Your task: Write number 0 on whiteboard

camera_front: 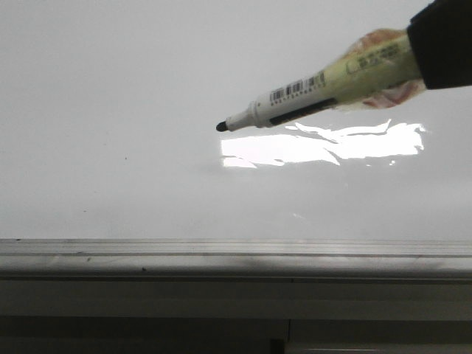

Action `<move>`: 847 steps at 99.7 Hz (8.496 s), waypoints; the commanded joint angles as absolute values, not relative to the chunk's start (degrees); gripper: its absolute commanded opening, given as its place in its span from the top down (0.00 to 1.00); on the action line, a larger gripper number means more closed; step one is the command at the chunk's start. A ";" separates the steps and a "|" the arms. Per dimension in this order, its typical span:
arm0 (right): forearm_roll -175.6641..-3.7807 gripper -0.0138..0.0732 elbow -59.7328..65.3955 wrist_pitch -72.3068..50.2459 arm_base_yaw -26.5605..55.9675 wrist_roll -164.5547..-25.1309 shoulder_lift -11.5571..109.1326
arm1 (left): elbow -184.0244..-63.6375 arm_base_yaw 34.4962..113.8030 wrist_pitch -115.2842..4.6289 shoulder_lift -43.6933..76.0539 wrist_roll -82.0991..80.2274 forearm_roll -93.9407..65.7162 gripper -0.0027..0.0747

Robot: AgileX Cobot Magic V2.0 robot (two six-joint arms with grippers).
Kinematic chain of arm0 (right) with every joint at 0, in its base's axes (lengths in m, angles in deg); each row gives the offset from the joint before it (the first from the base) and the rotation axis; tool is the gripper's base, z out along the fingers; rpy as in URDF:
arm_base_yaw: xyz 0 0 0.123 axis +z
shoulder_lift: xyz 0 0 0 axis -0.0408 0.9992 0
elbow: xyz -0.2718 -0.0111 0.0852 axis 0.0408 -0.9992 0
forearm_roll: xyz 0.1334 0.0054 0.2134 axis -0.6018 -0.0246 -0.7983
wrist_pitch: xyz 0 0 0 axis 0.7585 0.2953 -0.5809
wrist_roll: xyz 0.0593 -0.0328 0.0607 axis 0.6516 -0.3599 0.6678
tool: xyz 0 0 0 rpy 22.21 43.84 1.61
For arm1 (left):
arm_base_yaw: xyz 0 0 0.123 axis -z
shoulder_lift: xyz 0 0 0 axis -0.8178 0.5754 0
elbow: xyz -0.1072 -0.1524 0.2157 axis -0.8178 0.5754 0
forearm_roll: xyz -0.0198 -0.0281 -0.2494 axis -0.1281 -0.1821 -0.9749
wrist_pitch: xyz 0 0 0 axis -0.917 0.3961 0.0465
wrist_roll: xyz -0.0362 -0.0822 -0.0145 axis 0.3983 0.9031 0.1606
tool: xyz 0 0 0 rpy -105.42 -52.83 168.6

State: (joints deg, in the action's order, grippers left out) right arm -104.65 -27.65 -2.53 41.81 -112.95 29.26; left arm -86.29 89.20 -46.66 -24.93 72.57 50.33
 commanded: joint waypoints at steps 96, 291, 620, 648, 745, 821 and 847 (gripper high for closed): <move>-107.86 0.92 -26.18 -23.60 41.42 -112.76 42.20 | -78.70 88.96 -69.09 -33.16 73.20 56.38 0.99; -108.78 0.92 -29.31 -6.79 19.28 -112.97 36.31 | -78.70 88.96 -73.59 -33.16 73.20 56.14 0.99; -110.53 0.92 -0.05 21.51 40.22 -113.91 54.32 | -95.65 99.99 -90.16 11.25 81.60 103.68 0.65; -109.71 0.92 -0.05 22.20 40.22 -113.91 54.32 | -95.65 99.99 -90.20 11.25 81.82 103.68 0.99; -94.54 0.48 0.00 11.05 40.11 -113.91 46.46 | -95.46 99.99 -58.14 21.25 150.88 103.90 0.99; -93.67 0.48 -2.83 11.32 36.92 -113.91 46.46 | -95.46 99.99 -51.13 21.48 173.12 103.90 0.99; -93.67 0.48 -2.83 11.32 36.92 -113.91 46.46 | -95.46 99.99 -51.03 21.48 172.99 103.90 0.99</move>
